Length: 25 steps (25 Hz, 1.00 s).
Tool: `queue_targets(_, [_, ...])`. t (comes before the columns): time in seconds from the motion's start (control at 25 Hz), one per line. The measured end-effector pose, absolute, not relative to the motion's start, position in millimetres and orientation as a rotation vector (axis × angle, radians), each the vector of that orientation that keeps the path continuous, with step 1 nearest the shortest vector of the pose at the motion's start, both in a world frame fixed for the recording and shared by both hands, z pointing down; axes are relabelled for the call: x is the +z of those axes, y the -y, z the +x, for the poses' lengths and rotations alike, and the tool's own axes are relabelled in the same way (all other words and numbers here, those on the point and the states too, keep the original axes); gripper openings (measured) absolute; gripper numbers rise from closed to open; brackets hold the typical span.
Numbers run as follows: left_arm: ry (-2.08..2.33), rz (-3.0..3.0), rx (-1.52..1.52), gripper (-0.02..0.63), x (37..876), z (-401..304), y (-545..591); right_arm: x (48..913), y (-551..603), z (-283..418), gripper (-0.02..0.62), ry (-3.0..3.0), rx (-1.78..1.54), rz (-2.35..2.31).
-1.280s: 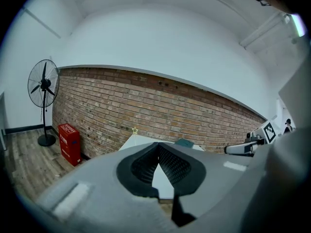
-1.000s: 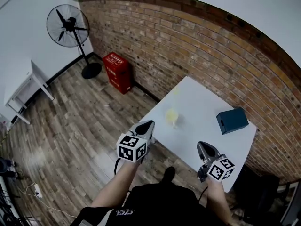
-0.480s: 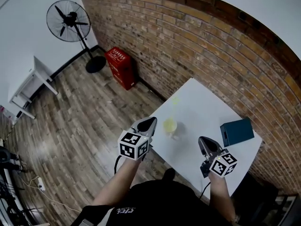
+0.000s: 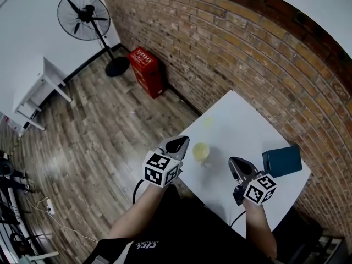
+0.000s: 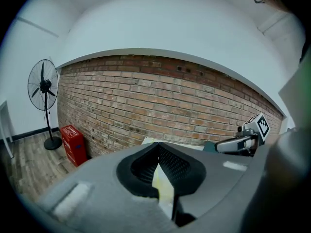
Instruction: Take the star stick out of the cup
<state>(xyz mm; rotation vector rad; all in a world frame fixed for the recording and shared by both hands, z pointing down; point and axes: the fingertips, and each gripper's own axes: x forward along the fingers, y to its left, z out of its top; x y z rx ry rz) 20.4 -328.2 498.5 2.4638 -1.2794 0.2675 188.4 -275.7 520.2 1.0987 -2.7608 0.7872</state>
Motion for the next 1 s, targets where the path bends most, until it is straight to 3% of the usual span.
queue_targets(0.8, [0.901,2.503,0.293,0.007,560,35,354,556,295,98,0.000,2.666,0.917,1.082])
queue_targets(1.0, [0.769,2.529,0.349,0.064,576,64,356,561,284,99,0.000,2.626,0.929,1.126])
